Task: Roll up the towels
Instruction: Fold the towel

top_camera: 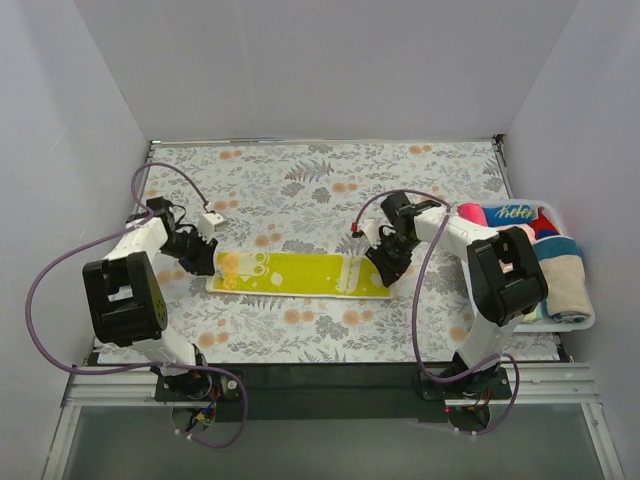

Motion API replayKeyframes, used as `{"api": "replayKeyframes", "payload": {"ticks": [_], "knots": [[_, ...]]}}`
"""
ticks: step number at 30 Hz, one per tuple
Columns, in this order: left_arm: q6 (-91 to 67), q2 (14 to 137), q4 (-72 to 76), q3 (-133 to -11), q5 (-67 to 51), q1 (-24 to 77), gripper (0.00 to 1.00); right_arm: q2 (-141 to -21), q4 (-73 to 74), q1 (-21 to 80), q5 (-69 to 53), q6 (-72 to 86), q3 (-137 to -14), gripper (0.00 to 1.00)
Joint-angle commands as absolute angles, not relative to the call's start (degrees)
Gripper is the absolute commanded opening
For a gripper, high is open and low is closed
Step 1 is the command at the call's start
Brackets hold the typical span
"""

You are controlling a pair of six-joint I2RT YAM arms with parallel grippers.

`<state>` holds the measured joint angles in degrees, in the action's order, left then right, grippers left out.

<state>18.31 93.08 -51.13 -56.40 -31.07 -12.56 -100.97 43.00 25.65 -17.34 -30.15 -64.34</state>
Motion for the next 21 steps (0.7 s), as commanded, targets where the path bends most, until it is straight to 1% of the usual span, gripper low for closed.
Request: {"api": "replayKeyframes", "payload": {"ticks": [1,3,6,9,10,11,12,16,21], "knots": [[21.36,87.8,-52.9,-60.99,-39.36,-12.66,0.15,-96.77,45.18,25.75,-20.48,-29.89,-65.91,0.26],[19.35,88.33,-53.26,-62.83,-41.3,-12.48,0.15,-96.07,45.18,25.58,-20.65,-29.36,-67.58,0.25],[15.57,89.12,-49.41,-63.19,-41.14,-12.39,0.15,-97.2,44.65,25.49,-20.13,-28.22,-69.87,0.21],[10.91,91.75,-45.27,-63.72,-40.87,-12.13,0.14,-99.92,43.42,25.4,-17.24,-26.9,-71.45,0.18],[8.03,95.33,-43.7,-65.03,-40.17,-11.78,0.13,-102.63,42.37,25.14,-15.05,-26.63,-72.5,0.16],[8.0,95.36,-43.68,-65.04,-40.17,-11.78,0.13,-102.66,42.36,25.14,-15.03,-26.54,-72.51,0.16],[7.82,96.32,-43.59,-65.21,-39.99,-11.78,0.13,-103.27,41.84,24.96,-13.72,-26.46,-72.94,0.14],[7.65,99.49,-41.23,-64.6,-37.1,-11.51,0.11,-107.39,40.26,24.43,-11.43,-26.28,-73.21,0.11],[5.98,102.22,-37.62,-62.84,-29.37,-11.43,0.1,-111.61,38.15,24.0,-7.39,-25.84,-75.05,0.08]]}}
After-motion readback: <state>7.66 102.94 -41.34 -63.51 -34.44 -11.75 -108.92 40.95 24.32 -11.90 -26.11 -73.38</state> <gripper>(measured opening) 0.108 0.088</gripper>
